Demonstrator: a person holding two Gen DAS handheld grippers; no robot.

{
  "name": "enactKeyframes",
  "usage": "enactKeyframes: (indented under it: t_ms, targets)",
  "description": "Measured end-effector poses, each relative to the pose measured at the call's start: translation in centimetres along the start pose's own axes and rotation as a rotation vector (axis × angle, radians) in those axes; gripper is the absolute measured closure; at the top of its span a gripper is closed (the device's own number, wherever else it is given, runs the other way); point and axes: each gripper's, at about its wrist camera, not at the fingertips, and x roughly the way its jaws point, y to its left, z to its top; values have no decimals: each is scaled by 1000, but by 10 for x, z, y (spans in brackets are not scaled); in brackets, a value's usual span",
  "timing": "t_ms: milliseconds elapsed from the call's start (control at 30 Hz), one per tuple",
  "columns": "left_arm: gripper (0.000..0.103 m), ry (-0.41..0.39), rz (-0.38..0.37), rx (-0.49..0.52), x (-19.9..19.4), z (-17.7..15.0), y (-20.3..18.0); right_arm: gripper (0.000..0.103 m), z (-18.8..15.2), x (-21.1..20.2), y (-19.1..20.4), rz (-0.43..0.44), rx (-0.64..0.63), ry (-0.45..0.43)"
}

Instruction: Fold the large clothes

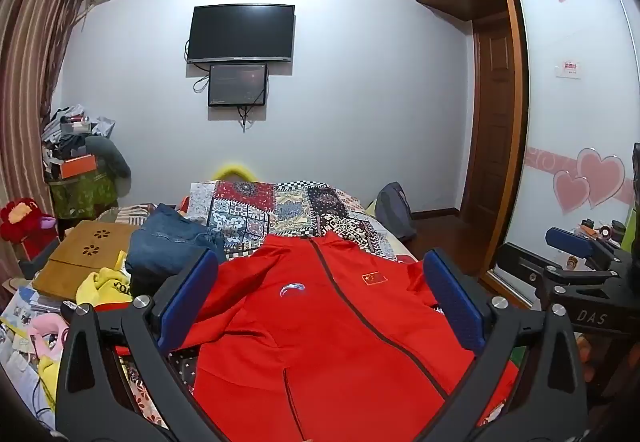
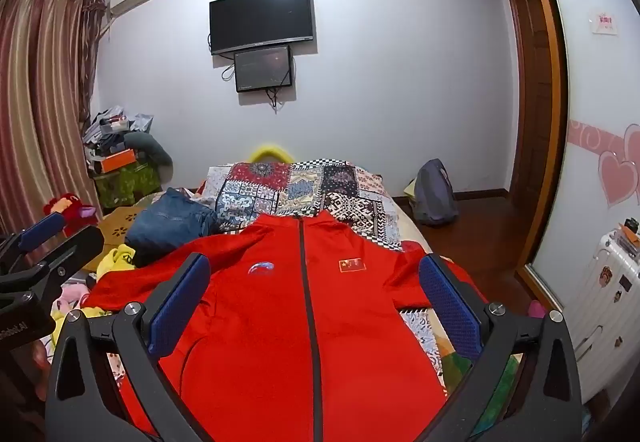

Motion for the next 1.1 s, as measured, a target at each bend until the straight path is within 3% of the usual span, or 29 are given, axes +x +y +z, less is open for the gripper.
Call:
enactKeyframes:
  t_ms: [1100]
  targets:
    - [0,33,8,-21,5,-5,7,0,0,3,4,5,6,10]
